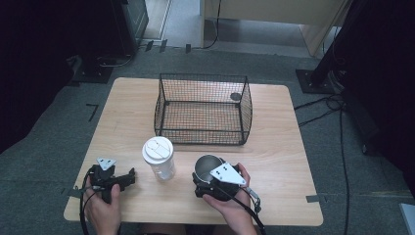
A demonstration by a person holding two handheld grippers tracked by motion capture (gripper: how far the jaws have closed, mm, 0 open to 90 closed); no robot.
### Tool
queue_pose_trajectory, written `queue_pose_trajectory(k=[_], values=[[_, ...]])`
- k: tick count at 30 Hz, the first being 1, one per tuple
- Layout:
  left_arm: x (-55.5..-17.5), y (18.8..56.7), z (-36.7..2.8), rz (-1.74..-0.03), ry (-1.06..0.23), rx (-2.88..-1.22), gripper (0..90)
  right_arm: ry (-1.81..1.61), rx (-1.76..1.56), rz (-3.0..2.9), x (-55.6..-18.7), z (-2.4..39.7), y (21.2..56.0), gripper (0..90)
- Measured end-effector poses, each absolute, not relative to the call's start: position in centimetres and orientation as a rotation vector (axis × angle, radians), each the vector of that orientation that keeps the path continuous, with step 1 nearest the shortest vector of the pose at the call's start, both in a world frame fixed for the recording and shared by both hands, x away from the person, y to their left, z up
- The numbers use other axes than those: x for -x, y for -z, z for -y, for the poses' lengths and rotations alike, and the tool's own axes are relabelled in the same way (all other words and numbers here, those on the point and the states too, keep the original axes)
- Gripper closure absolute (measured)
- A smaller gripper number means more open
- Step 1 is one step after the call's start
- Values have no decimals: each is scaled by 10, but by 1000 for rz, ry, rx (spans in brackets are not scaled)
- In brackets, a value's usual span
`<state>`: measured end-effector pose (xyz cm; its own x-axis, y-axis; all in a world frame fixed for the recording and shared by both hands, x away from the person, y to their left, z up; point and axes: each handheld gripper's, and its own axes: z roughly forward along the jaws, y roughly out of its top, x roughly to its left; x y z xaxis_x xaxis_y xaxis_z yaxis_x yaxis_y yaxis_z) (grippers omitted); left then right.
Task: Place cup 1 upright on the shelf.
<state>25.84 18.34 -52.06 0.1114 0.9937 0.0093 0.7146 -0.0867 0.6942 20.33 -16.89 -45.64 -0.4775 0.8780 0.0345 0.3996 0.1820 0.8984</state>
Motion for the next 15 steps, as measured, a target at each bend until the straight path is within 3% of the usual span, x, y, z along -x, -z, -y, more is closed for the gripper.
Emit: queue_pose_trajectory(k=[15], values=[[-258,521,-183,-1657,-679,-1860,1,-1272,-1159,-1976,-201,166,444,71]])
